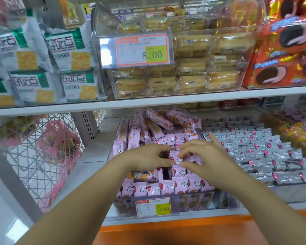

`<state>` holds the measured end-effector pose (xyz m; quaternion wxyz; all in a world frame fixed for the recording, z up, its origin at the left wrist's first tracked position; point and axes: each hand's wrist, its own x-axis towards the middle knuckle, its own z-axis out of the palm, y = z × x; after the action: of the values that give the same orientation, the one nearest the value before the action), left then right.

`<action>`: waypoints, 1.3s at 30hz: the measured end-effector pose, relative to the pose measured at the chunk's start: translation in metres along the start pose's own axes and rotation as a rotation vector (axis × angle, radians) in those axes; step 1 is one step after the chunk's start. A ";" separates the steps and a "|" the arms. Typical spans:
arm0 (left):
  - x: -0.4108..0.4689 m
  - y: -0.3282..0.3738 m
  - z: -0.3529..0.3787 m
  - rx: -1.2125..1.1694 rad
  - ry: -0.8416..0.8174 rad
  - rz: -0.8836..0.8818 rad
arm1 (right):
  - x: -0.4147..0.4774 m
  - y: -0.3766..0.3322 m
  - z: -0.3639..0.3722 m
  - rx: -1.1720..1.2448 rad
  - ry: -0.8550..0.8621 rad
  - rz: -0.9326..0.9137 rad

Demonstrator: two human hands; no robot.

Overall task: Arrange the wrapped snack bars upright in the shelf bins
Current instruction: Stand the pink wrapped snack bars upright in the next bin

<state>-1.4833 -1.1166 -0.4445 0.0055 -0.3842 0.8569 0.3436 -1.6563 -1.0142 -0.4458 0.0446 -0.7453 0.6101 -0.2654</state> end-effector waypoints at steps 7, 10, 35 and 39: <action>-0.029 0.008 -0.017 0.061 0.107 0.068 | 0.010 -0.014 0.001 -0.033 -0.102 -0.083; -0.050 0.004 -0.025 0.152 0.118 0.031 | 0.022 -0.015 0.003 -0.174 -0.257 -0.062; -0.026 0.026 -0.014 0.224 0.708 0.038 | 0.011 -0.008 0.010 -0.232 -0.298 -0.020; 0.004 0.018 0.000 0.257 0.651 0.046 | 0.006 -0.005 0.006 -0.189 -0.241 -0.032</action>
<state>-1.4976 -1.1107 -0.4346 -0.2276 -0.4505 0.8583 0.0925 -1.6481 -1.0204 -0.4469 0.0432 -0.7823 0.6105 -0.1162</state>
